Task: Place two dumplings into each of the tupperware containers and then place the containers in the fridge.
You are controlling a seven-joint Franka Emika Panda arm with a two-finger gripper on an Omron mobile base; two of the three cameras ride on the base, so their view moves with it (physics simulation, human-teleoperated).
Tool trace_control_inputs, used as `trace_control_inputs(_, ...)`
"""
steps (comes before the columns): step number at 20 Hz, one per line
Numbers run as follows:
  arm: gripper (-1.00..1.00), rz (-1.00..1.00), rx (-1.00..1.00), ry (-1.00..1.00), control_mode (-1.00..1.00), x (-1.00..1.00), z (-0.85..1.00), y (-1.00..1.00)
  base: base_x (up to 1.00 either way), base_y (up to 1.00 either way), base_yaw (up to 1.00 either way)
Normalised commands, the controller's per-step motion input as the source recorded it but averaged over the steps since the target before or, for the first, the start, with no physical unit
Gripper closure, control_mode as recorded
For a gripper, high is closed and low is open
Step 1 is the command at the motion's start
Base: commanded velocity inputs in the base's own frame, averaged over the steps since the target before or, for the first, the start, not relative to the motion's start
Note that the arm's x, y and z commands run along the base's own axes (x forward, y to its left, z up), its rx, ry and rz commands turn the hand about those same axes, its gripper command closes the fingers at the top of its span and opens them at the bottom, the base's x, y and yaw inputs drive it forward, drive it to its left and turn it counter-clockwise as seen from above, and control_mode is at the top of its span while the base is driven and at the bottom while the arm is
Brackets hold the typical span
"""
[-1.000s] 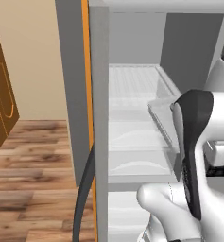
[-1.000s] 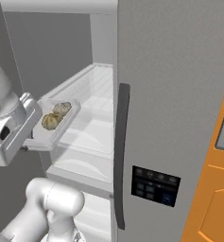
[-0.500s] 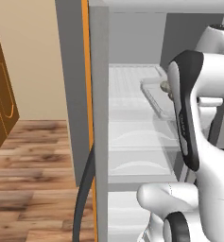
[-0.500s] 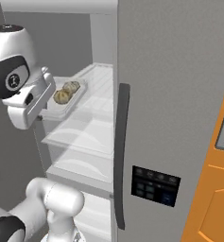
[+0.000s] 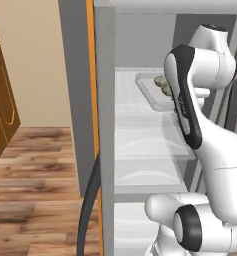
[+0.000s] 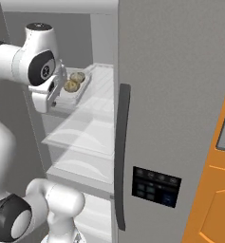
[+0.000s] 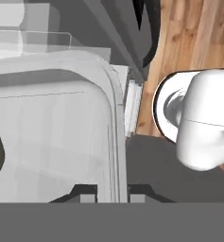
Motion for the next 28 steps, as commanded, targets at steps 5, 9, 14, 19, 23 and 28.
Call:
trace_control_inputs(5, 1.0, 0.02, 0.02, -0.08, -1.0, 0.83, -0.33, 0.18, 0.0, 0.0, 0.0)
trace_control_inputs(9, 1.0, 0.03, 0.03, -0.09, -1.0, 0.62, -0.5, 0.13, 0.0, 0.0, 0.0)
trace_control_inputs(14, 1.0, 0.04, 0.09, 0.0, -1.0, 0.77, -0.05, 0.0, 0.0, 0.0, 0.0)
trace_control_inputs(19, 1.0, 0.04, 0.06, 0.01, -1.0, 0.82, 0.0, 0.0, 0.0, 0.0, 0.0)
trace_control_inputs(23, 1.0, 0.02, 0.04, 0.01, -1.0, 0.8, 0.0, 0.0, 0.0, 0.0, 0.0)
trace_control_inputs(28, 1.0, 0.0, 0.0, 0.02, -1.0, 0.63, 0.0, 0.07, 0.0, 0.0, 0.0)
